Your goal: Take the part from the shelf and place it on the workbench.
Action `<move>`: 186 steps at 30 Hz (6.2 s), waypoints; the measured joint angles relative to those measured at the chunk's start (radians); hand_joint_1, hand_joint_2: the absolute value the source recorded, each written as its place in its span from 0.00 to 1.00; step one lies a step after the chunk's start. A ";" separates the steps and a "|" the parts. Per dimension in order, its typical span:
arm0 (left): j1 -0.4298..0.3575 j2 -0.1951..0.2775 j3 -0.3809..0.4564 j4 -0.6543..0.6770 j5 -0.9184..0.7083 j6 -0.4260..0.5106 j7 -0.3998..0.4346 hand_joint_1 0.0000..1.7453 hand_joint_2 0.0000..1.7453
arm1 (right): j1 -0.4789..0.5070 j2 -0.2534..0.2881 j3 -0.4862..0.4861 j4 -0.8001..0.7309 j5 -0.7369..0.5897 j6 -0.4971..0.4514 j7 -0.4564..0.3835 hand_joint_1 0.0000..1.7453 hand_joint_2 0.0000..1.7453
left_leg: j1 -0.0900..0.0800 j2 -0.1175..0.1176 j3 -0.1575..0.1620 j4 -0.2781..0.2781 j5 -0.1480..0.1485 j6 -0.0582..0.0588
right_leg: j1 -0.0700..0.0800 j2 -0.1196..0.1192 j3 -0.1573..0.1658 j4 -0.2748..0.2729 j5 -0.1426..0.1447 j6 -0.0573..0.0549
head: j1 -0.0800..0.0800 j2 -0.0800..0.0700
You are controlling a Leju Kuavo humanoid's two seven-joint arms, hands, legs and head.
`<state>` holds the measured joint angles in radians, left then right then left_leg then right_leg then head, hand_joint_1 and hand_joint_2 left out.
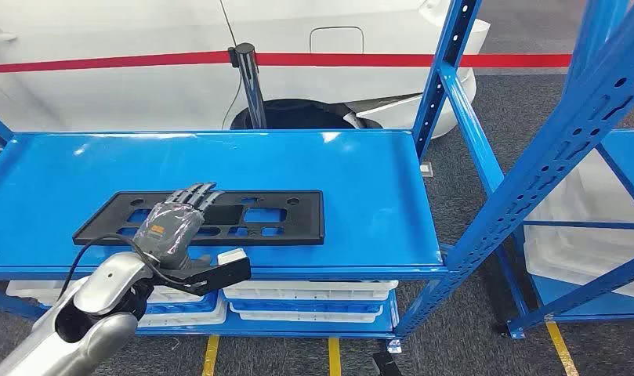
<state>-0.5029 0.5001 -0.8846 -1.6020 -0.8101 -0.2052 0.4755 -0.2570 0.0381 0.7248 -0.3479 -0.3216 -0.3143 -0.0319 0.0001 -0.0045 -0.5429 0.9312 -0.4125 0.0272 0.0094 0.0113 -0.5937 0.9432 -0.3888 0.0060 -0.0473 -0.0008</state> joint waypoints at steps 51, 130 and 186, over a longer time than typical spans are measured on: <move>0.127 0.021 0.157 0.051 0.317 0.172 -0.163 1.00 1.00 | -0.002 -0.003 0.000 0.003 0.058 -0.023 -0.001 0.00 0.00 | 0.000 0.000 0.003 0.000 0.000 0.000 | 0.000 -0.001 0.003 0.000 0.000 0.000 | 0.000 0.000; 0.115 -0.133 0.404 -0.299 0.349 0.874 -0.162 1.00 1.00 | 0.045 -0.009 -0.012 0.004 -0.039 -0.111 -0.060 0.00 0.00 | 0.019 0.008 -0.044 0.005 0.059 -0.024 | -0.023 0.000 0.099 0.003 -0.085 0.024 | 0.008 0.000; 0.031 -0.146 0.346 -0.236 0.493 0.769 -0.193 1.00 1.00 | 0.000 -0.184 -0.011 0.038 0.061 -0.085 0.218 0.00 0.00 | 0.002 0.010 -0.029 -0.001 0.042 0.030 | -0.021 -0.009 -0.037 0.231 -0.109 0.045 | 0.013 0.000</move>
<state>-0.4722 0.3536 -0.5388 -1.8376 -0.3166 0.5634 0.2823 -0.2573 -0.1459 0.7141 -0.3101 -0.2602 -0.3995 0.1862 0.0019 0.0057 -0.5716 0.9302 -0.3709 0.0568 -0.0116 0.0019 -0.6303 1.1740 -0.4974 0.0514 -0.0343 -0.0008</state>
